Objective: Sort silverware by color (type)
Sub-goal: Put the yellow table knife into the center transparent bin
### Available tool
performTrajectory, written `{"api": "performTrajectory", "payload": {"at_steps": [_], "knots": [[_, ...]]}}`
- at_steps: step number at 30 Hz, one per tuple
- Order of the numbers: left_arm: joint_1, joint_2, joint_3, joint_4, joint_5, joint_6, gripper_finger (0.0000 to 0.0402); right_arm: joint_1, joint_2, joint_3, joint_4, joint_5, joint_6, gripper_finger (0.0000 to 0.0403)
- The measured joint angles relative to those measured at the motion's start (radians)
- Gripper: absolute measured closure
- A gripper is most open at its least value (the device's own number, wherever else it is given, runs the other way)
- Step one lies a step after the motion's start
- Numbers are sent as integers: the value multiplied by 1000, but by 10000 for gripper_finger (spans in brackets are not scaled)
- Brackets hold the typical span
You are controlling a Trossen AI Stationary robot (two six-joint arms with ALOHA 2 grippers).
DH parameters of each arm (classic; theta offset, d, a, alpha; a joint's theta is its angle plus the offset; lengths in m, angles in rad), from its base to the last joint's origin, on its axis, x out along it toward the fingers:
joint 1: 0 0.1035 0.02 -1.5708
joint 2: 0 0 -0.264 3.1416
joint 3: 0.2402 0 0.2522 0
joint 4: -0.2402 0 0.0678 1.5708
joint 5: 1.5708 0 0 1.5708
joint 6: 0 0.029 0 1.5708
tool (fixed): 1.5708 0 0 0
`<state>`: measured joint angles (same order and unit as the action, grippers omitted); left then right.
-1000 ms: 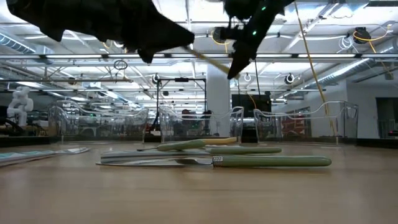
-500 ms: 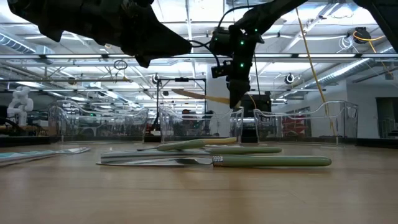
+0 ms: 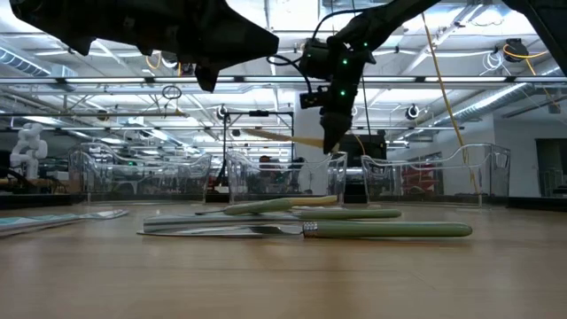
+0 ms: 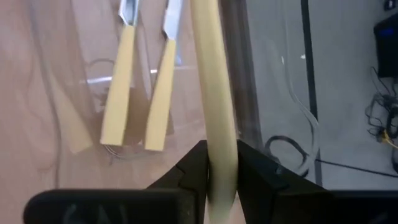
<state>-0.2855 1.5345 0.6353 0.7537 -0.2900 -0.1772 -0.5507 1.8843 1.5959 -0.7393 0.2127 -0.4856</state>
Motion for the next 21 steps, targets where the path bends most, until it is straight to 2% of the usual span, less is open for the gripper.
{"api": "performTrajectory", "payload": {"at_steps": [5,13,17,21], "knots": [[1,0,0,5,-43,-27,357,1,0,0,32,-6,9,337],[1,0,0,3,-44,-26,357,0,0,0,29,-29,28,356],[1,0,0,3,-44,-22,357,0,0,0,39,-113,36,327],[1,0,0,3,-44,-19,357,3,0,0,42,-117,36,304]]}}
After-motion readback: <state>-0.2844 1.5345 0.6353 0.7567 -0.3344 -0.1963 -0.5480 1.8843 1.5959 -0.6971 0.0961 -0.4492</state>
